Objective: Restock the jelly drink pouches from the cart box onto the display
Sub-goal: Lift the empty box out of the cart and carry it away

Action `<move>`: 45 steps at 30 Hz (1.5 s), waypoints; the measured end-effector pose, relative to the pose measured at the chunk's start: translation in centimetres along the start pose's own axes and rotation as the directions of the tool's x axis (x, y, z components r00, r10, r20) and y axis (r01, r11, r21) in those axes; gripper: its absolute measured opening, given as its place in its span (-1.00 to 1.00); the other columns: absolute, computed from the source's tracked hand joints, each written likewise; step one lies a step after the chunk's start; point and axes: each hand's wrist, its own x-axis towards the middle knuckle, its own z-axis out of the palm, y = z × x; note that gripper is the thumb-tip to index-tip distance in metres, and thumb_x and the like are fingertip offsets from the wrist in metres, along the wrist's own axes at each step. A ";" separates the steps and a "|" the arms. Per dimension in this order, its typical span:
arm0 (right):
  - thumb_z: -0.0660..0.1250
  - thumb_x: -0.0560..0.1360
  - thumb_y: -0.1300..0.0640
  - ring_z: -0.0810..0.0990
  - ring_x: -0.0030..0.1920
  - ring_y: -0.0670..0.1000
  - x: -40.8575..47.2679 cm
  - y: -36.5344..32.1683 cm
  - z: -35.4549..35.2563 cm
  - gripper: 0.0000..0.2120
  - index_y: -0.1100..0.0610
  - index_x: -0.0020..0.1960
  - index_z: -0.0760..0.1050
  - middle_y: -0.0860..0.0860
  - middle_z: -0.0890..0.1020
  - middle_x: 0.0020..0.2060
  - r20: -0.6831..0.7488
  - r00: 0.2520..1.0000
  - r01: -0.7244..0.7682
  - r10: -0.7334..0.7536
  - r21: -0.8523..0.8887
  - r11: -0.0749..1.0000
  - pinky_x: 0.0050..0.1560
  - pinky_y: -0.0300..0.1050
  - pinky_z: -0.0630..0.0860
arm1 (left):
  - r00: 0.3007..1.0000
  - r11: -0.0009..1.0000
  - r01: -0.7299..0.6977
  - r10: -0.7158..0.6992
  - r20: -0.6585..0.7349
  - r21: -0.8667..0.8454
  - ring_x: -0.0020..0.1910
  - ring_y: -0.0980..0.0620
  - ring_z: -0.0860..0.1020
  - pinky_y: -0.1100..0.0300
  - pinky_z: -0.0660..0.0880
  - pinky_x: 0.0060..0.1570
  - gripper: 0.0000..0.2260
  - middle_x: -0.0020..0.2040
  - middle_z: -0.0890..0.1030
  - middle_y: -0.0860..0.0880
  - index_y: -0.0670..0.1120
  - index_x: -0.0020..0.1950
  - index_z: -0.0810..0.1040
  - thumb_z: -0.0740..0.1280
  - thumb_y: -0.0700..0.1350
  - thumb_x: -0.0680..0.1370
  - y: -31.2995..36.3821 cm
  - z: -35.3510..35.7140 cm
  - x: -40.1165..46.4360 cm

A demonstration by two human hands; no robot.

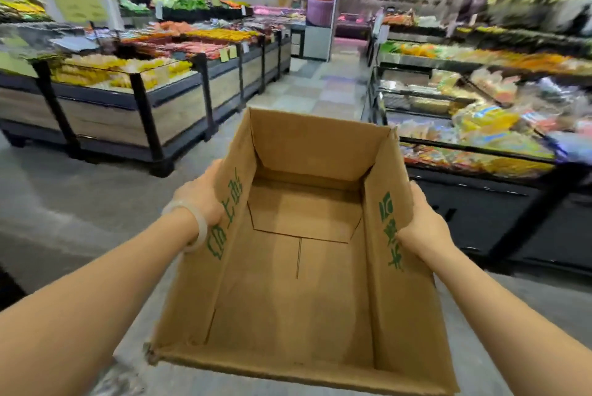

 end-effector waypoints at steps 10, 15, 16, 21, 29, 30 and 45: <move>0.26 0.41 0.31 0.56 -0.11 0.19 3.4 19.7 -10.3 -0.10 -0.21 0.50 -0.17 0.11 0.53 0.02 -0.210 0.865 -0.450 0.457 0.081 0.889 -0.27 0.02 0.55 | 0.886 0.919 -0.387 0.392 0.249 -0.072 -0.14 -0.16 0.57 0.00 0.59 -0.16 -0.23 0.02 0.58 -0.13 0.22 0.42 0.13 0.32 -0.33 0.36 24.3 15.4 7.1; 0.27 0.41 0.28 0.55 -0.09 0.17 5.8 26.5 -14.3 -0.18 -0.18 0.48 -0.04 0.05 0.51 -0.07 -0.296 0.755 -0.574 0.585 0.133 0.808 -0.11 0.09 0.59 | 0.767 0.840 -0.537 0.526 0.367 -0.081 -0.20 -0.09 0.54 0.10 0.53 -0.27 -0.26 0.01 0.56 -0.10 0.24 0.46 0.03 0.27 -0.27 0.44 35.8 22.4 10.7; 0.28 0.41 0.29 0.56 -0.09 0.17 6.6 27.7 -15.3 -0.16 -0.18 0.50 -0.07 0.07 0.53 -0.03 -0.305 0.735 -0.595 0.606 0.141 0.792 -0.13 0.08 0.59 | 0.746 0.823 -0.562 0.548 0.377 -0.084 -0.16 -0.11 0.57 0.12 0.51 -0.27 -0.26 0.04 0.58 -0.10 0.24 0.48 0.02 0.26 -0.26 0.45 38.3 23.7 11.6; 0.28 0.42 0.27 0.57 -0.11 0.17 10.5 33.5 -21.0 -0.16 -0.20 0.48 -0.09 0.10 0.57 0.04 -0.399 0.607 -0.684 0.688 0.178 0.707 -0.19 0.06 0.57 | 0.629 0.743 -0.652 0.641 0.439 -0.150 -0.21 -0.13 0.58 0.08 0.52 -0.32 -0.24 0.02 0.59 -0.11 0.24 0.49 -0.02 0.26 -0.27 0.47 51.1 28.9 14.9; 0.27 0.41 0.24 0.55 -0.12 0.18 9.3 43.5 -27.0 -0.32 -0.13 0.41 0.06 0.11 0.56 -0.03 -0.479 0.326 -0.808 0.815 0.306 0.504 -0.35 -0.02 0.50 | 0.335 0.532 -0.801 0.777 0.533 -0.273 -0.28 -0.12 0.58 0.00 0.57 -0.44 -0.28 -0.04 0.56 -0.07 0.31 0.43 0.04 0.26 -0.26 0.47 69.1 38.3 12.1; 0.27 0.41 0.26 0.55 -0.11 0.19 9.1 44.7 -28.0 -0.30 -0.11 0.42 0.05 0.11 0.56 -0.03 -0.477 0.302 -0.827 0.825 0.300 0.476 -0.24 0.07 0.56 | 0.311 0.508 -0.818 0.786 0.535 -0.270 -0.28 -0.11 0.58 0.04 0.55 -0.47 -0.27 -0.05 0.56 -0.07 0.30 0.44 0.04 0.26 -0.27 0.46 71.4 39.6 11.1; 0.26 0.48 0.23 0.55 -0.08 0.16 13.0 69.6 -46.8 -0.24 -0.20 0.48 -0.06 0.12 0.56 0.07 -0.513 0.086 -0.830 0.854 0.437 0.346 -0.14 -0.01 0.55 | 0.081 0.324 -0.864 0.844 0.530 -0.384 -0.27 -0.16 0.55 0.09 0.45 -0.44 -0.32 0.00 0.52 -0.11 0.21 0.49 0.05 0.23 -0.27 0.50 104.4 55.6 0.4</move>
